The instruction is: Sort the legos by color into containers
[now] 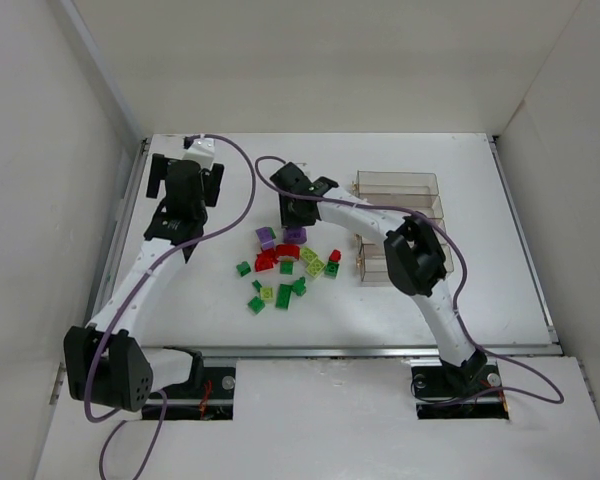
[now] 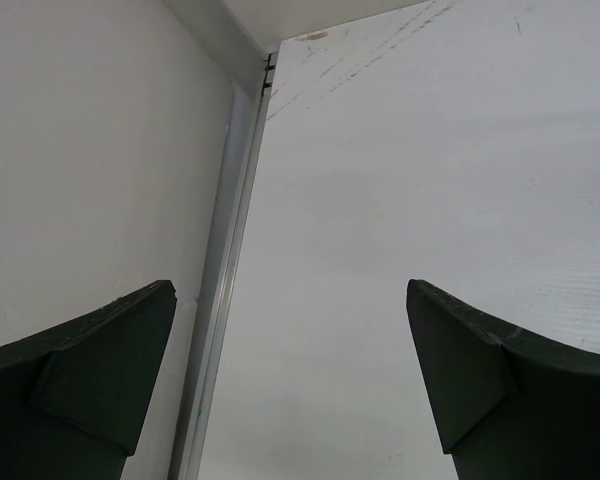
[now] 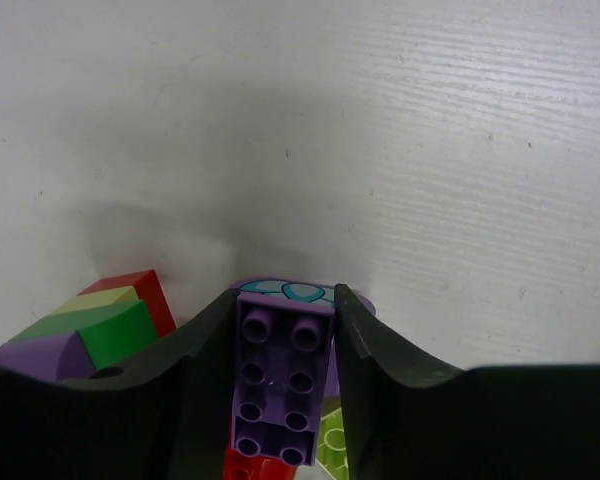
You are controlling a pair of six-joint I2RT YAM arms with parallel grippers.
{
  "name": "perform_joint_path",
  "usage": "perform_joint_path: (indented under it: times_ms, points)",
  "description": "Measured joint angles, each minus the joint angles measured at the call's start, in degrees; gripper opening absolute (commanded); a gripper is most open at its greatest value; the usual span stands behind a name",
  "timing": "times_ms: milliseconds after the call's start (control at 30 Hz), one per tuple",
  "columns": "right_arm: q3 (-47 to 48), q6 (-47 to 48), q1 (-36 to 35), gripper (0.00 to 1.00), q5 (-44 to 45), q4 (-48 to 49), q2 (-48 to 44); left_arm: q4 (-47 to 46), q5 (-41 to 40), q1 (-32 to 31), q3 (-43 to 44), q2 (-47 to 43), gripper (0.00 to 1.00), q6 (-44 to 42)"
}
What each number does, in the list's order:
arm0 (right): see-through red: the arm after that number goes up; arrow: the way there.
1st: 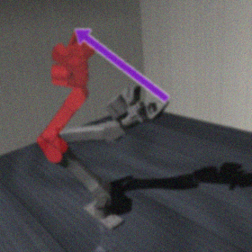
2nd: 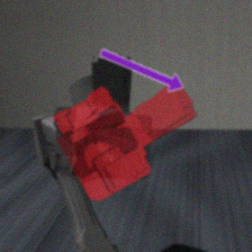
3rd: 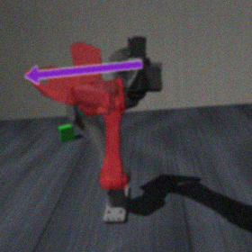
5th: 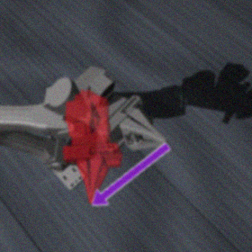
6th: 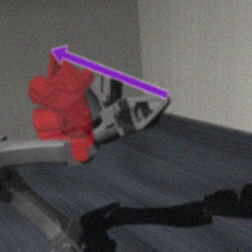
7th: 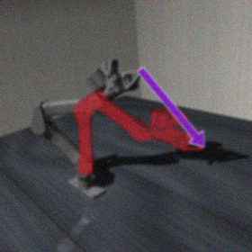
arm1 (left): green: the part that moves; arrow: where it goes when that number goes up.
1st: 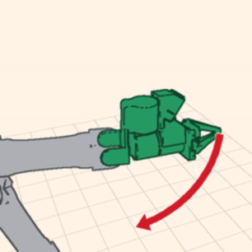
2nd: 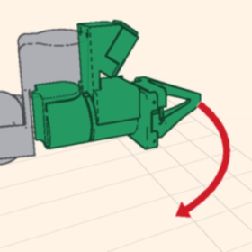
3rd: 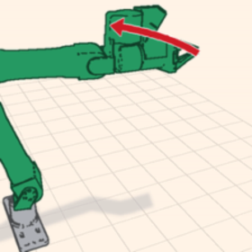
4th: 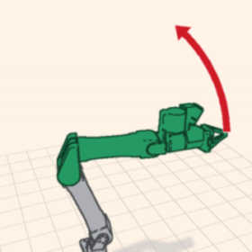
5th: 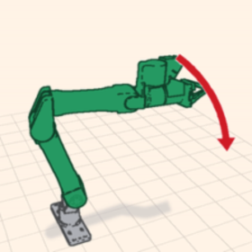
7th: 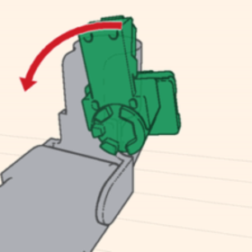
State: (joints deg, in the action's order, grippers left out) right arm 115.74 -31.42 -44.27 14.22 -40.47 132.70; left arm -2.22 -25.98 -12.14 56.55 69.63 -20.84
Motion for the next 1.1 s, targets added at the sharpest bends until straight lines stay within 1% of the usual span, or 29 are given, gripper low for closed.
perform_joint_path:
  times_ms: [33, 67, 133, 167, 233, 300, 367, 433, 533, 600, 633, 667, 733, 833, 900, 1000, 1100]
  points:
    - [0.04, 0.07, -0.02, 0.02, 0.15, 0.04, 0.00, 0.00, -0.04, -0.20, 0.00, -0.09, 0.99, -0.04]
    - [0.04, 0.09, 0.00, 0.00, 0.17, 0.00, 0.00, -0.02, -0.02, -0.33, -0.07, -0.15, 0.99, -0.04]
    - [0.02, 0.11, 0.00, 0.00, 0.28, 0.02, -0.02, 0.00, 0.02, -0.81, -0.52, -0.44, 0.95, -0.20]
    - [0.02, 0.11, 0.00, 0.00, 0.33, 0.02, -0.07, 0.13, 0.13, -1.01, -0.87, -0.59, 0.91, -0.50]
    - [-0.35, 0.42, 0.00, 0.00, 0.11, 0.17, -0.55, 0.52, 0.94, -1.44, -1.36, -0.87, 0.88, -1.46]
    - [-1.16, 0.85, 0.44, 0.00, -1.73, 0.85, -1.77, 1.68, 3.06, -1.70, -1.46, -1.14, 0.88, -2.86]
    - [-3.74, 1.40, 1.14, 0.00, -5.11, 2.82, -4.98, 3.04, 6.62, -1.79, -1.46, -1.55, 0.88, -4.46]
    - [-6.49, 1.77, 2.69, 0.00, -9.86, 5.35, -9.66, 4.81, 12.24, -1.75, -1.46, -2.64, 0.92, -6.69]
    - [-10.60, 2.05, 6.75, 0.00, -16.94, 11.23, -18.25, 6.71, 24.30, -1.79, -1.51, -5.66, 1.00, -11.15]
    - [-12.63, 2.45, 9.64, 0.00, -20.81, 15.63, -23.65, 7.02, 33.42, -1.79, -1.70, -8.72, 1.00, -14.34]
    - [-13.14, 2.69, 10.99, 0.00, -22.51, 17.40, -25.92, 6.71, 39.52, -1.79, -1.75, -10.86, 1.00, -15.61]
    - [-13.31, 2.93, 12.00, 0.00, -24.04, 18.93, -27.69, 6.34, 41.79, -1.84, -1.75, -11.65, 1.00, -15.85]
    - [-13.53, 3.41, 12.72, 0.00, -26.86, 21.75, -30.10, 4.70, 48.83, -2.49, -1.62, -12.79, 1.00, -15.56]
    - [-14.53, 3.82, 11.82, 0.00, -31.23, 24.61, -31.89, 4.79, 55.93, -4.46, 2.73, -9.31, 1.00, -14.27]
    - [-15.52, 4.02, 10.99, 0.00, -33.62, 25.44, -32.04, 4.96, 59.19, -5.55, 7.15, -4.20, 1.00, -13.88]
    - [-17.97, 4.13, 10.10, 0.00, -36.11, 25.70, -32.04, 5.03, 60.35, -6.75, 10.56, 1.62, 1.00, -13.62]
    - [-19.23, 4.13, 10.08, 0.00, -37.42, 25.35, -32.04, 6.08, 59.76, -8.83, 10.60, 3.48, 1.00, -14.47]
